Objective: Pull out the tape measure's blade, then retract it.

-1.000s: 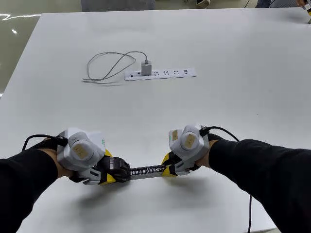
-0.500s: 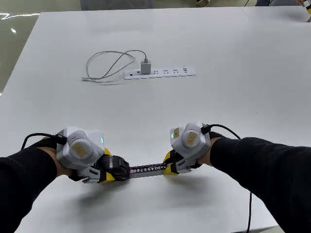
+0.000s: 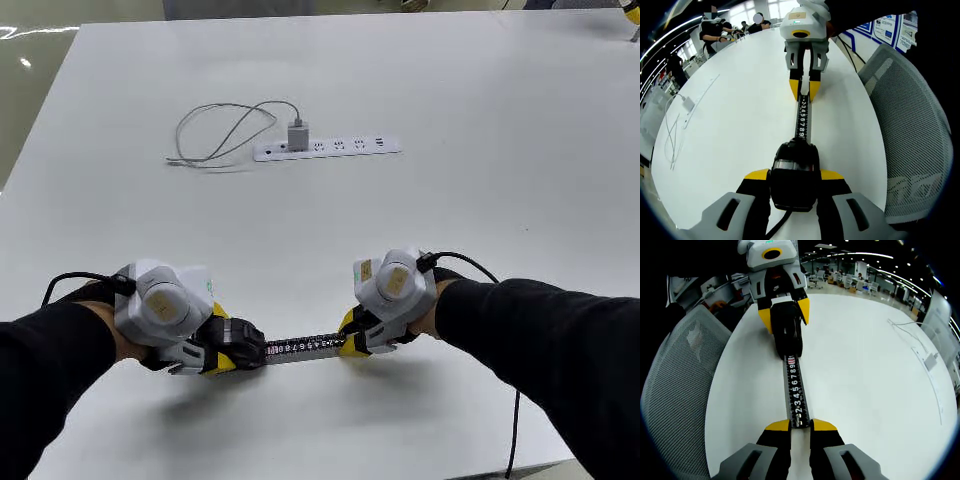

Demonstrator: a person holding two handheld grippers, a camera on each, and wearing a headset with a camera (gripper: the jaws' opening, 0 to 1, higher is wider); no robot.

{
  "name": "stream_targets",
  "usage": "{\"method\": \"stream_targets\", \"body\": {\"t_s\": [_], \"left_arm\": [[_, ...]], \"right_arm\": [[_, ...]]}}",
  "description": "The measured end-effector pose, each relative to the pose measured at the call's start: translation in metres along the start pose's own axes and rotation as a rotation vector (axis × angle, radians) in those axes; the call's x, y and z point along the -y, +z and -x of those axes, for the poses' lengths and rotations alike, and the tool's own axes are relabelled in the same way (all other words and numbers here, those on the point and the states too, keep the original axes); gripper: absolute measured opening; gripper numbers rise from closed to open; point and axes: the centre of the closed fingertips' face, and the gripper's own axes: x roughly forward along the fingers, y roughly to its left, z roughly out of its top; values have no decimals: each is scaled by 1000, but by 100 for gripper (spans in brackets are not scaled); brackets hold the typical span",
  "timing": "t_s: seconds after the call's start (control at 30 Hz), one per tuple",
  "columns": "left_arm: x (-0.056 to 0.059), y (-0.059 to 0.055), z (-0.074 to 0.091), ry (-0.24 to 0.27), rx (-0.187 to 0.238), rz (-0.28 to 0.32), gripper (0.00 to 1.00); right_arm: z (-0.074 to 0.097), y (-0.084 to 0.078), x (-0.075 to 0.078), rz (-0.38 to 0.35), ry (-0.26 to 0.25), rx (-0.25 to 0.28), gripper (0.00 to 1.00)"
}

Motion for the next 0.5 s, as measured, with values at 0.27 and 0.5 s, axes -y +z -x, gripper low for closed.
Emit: {"method": "stream_targets", "body": {"t_s": [0.27, 0.5], "left_arm": [[0, -1, 0, 1, 0, 1, 30], [-1, -1, 0, 3, 0, 0, 30]], "right_arm": [[2, -3, 1, -2, -4, -3, 10], [4, -6, 1, -3, -6, -6, 10]]}}
